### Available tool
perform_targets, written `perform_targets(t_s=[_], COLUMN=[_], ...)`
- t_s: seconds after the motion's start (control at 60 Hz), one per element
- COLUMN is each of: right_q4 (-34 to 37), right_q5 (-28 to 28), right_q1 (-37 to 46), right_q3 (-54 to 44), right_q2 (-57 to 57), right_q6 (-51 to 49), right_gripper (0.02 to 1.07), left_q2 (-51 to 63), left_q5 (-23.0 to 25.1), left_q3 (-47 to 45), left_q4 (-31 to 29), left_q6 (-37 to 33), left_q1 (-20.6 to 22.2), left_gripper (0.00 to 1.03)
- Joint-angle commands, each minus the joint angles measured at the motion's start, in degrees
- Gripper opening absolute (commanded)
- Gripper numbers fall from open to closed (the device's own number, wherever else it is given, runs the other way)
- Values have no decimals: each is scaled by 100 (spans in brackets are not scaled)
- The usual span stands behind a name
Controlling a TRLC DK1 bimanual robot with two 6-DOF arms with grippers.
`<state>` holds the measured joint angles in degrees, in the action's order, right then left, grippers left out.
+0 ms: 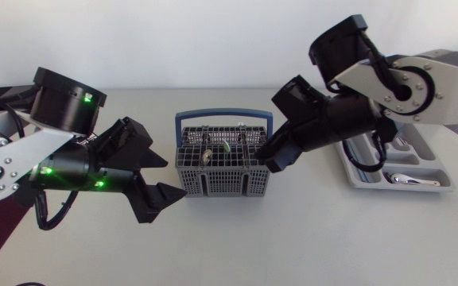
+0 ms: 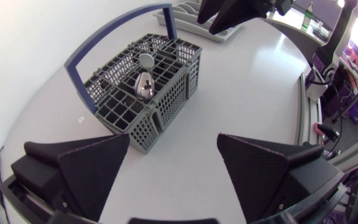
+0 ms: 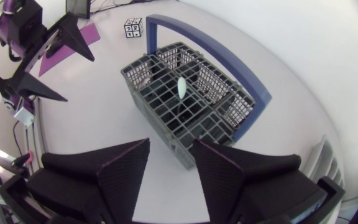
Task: Transfer all utensils from the basket to the drawer tray.
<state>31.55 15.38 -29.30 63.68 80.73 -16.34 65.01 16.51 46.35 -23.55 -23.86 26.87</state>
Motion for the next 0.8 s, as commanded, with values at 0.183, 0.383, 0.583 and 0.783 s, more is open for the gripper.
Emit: perform_targets(t_s=[0.183, 0.383, 0.583, 0.783], right_q4=[-9, -88, -158, -220], right_q5=[484, 818, 1002, 1055], right_q1=[-471, -489, -498, -507], right_q3=[707, 1050, 1349, 1586], right_q2=[901, 1393, 1780, 2114], right_q6=[1124, 1458, 1766, 1977], right_gripper=[56, 56, 56, 56], left_q2=[-85, 3, 213, 363], left_q5=[300, 441, 528, 599], left_q3=[-478, -645, -706, -697], left_q4=[562, 1019, 1379, 1555], left_q6=[-462, -594, -664, -655], left_q1=[-279, -411, -552, -587], left_gripper=[98, 98, 98, 98])
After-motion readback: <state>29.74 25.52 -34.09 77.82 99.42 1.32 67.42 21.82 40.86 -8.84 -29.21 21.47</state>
